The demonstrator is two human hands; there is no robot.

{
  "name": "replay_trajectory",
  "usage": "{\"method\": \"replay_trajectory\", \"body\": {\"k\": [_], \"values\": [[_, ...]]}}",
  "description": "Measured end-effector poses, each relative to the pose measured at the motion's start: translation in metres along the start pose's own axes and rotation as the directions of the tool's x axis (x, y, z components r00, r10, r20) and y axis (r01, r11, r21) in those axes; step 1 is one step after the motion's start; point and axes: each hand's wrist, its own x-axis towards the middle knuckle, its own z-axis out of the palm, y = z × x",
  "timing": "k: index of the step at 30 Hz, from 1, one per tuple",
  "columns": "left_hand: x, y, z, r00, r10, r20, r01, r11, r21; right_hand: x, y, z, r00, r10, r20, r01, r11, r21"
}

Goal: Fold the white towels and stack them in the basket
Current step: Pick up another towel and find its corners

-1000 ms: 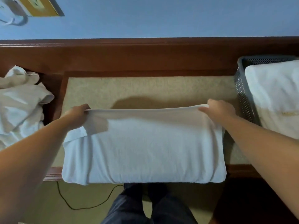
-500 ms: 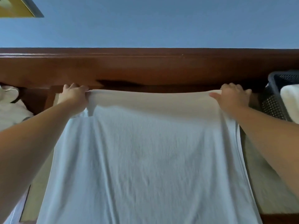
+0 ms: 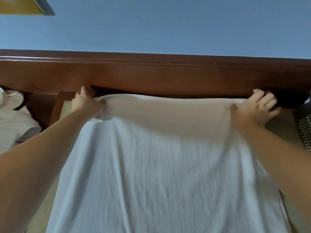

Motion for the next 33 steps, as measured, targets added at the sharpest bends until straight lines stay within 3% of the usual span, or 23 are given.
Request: {"method": "replay_trajectory", "body": {"k": [1, 3, 5, 7, 12, 16, 21, 24, 29, 31, 33], "values": [[-0.003, -0.005, -0.005, 0.999, -0.038, 0.023, 0.038, 0.999, 0.014, -0.015, -0.007, -0.006, 0.999, -0.048, 0.0, 0.048, 0.999, 0.024], [-0.008, -0.013, -0.015, 0.995, -0.07, 0.076, 0.067, 0.997, 0.046, -0.047, -0.025, -0.013, 0.974, -0.174, 0.145, 0.165, 0.984, 0.074], [-0.009, -0.019, -0.023, 0.992, -0.054, 0.118, 0.05, 0.998, 0.037, -0.075, -0.04, -0.009, 0.88, -0.253, 0.402, 0.224, 0.967, 0.119], [-0.004, -0.025, -0.035, 0.992, -0.01, 0.127, 0.005, 0.999, 0.041, -0.088, -0.05, 0.0, 0.784, -0.255, 0.566, 0.223, 0.967, 0.128], [0.015, -0.024, -0.05, 1.0, -0.013, -0.028, 0.011, 0.998, -0.058, -0.078, -0.049, 0.001, 0.736, -0.277, 0.618, 0.282, 0.955, 0.093], [0.015, -0.033, -0.039, 0.979, -0.192, -0.061, 0.177, 0.964, -0.197, -0.07, -0.055, -0.001, 0.675, -0.262, 0.69, 0.326, 0.945, 0.039], [-0.005, -0.054, -0.033, 0.93, -0.326, 0.167, 0.34, 0.939, -0.059, -0.062, -0.057, -0.005, 0.667, -0.246, 0.704, 0.284, 0.957, 0.065], [-0.029, -0.071, -0.029, 0.917, -0.289, 0.274, 0.26, 0.956, 0.138, -0.059, -0.058, -0.013, 0.65, -0.262, 0.714, 0.276, 0.956, 0.1], [-0.047, -0.099, -0.036, 0.961, -0.208, 0.18, 0.23, 0.967, -0.113, -0.055, -0.053, -0.012, 0.573, -0.238, 0.784, 0.298, 0.952, 0.072], [-0.06, -0.108, -0.045, 0.924, -0.221, 0.313, 0.283, 0.945, -0.165, -0.064, -0.054, -0.013, 0.565, -0.182, 0.805, 0.28, 0.96, 0.02], [-0.085, -0.115, -0.052, 0.859, -0.19, 0.475, 0.323, 0.922, -0.215, -0.088, -0.061, -0.021, 0.644, -0.152, 0.75, 0.232, 0.973, -0.002]]}}
